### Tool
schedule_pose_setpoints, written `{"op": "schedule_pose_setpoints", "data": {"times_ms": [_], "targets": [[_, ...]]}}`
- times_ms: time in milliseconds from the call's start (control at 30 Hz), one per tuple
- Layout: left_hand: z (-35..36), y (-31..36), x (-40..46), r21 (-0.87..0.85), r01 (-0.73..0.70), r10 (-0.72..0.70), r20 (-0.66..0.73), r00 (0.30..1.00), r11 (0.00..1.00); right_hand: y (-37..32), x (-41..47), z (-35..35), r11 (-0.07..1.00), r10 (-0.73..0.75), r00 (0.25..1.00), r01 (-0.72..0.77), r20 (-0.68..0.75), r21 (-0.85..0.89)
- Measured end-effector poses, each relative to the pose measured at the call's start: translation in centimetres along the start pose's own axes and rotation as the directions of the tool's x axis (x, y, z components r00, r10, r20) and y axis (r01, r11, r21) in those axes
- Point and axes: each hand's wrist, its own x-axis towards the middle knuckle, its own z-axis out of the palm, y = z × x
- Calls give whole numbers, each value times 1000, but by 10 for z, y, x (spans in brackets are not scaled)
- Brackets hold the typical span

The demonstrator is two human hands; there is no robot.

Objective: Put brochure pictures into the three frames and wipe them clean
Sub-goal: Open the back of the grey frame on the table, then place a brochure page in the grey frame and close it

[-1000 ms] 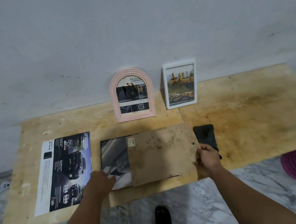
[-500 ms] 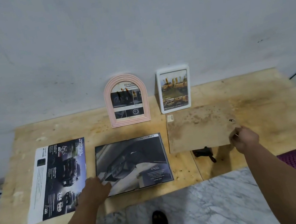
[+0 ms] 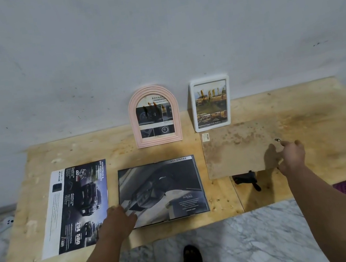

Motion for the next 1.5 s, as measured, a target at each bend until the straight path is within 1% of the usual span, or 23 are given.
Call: {"op": "schedule_pose_setpoints", "data": {"times_ms": [67, 133, 167, 233, 300, 333, 367, 433, 500, 533, 567, 633, 700, 800, 867, 967, 1167, 1267, 1333, 1433, 1500], "targets": [[0, 1, -2, 3, 3, -3, 3, 1000, 1000, -1, -9, 4, 995, -79, 996, 77, -39, -60], [-1, 5, -7, 23, 5, -5, -10, 1000, 1000, 3, -24, 11, 950, -226, 971, 202, -81, -237], [-1, 6, -9, 41, 2, -1, -21, 1000, 999, 8, -33, 16, 907, -302, 952, 267, -59, -326], [0, 7, -13, 57, -4, 6, -38, 999, 998, 23, -56, 27, 818, -402, 912, 399, 84, -413], [1, 5, -16, 34, -3, 5, -49, 999, 999, 43, -81, 38, 720, -437, 850, 527, 295, -451], [1, 4, -17, 24, -2, 3, -56, 998, 1000, 54, -91, 43, 653, -438, 804, 592, 402, -473], [2, 3, -18, 21, -4, 6, -64, 998, 1000, 67, -101, 49, 563, -429, 743, 665, 513, -491], [4, 2, -21, 23, -11, 13, -82, 997, 1000, 88, -119, 65, 347, -368, 615, 787, 698, -511], [4, 3, -25, 30, -8, 11, -105, 994, 1000, 105, -133, 85, 135, -289, 502, 865, 816, -484], [5, 4, -27, 37, -9, 13, -115, 993, 999, 111, -141, 96, 45, -250, 475, 876, 844, -480], [5, 4, -28, 42, -13, 18, -121, 992, 999, 116, -146, 107, -26, -215, 472, 873, 855, -488], [6, 2, -27, 32, -19, 23, -120, 993, 999, 123, -154, 127, -116, -150, 528, 830, 836, -545], [5, 1, -25, 16, -19, 21, -109, 994, 1000, 126, -155, 141, -172, -83, 600, 778, 796, -605], [4, -1, -23, 4, -40, 41, -97, 994, 999, 128, -151, 150, -246, -14, 660, 726, 751, -642], [5, -1, -22, -9, -66, 65, -84, 994, 998, 126, -147, 150, -260, 0, 676, 711, 737, -653], [9, 0, -24, -11, -106, 105, -68, 992, 994, 124, -143, 146, -280, 18, 680, 707, 733, -649], [5, 4, -21, 14, -91, 92, -68, 993, 996, 118, -144, 150, -312, 0, 685, 692, 729, -651], [3, 6, -20, 28, -80, 81, -52, 995, 996, 115, -143, 153, -311, 53, 713, 677, 699, -667], [2, 7, -19, 38, -73, 74, -45, 996, 997, 117, -141, 153, -305, 70, 719, 675, 691, -672], [3, 8, -19, 43, -68, 70, -44, 997, 997, 121, -142, 152, -288, 74, 721, 677, 689, -677], [5, 9, -19, 38, -61, 63, -40, 997, 997, 122, -142, 148, -272, 49, 714, 682, 698, -679]]}}
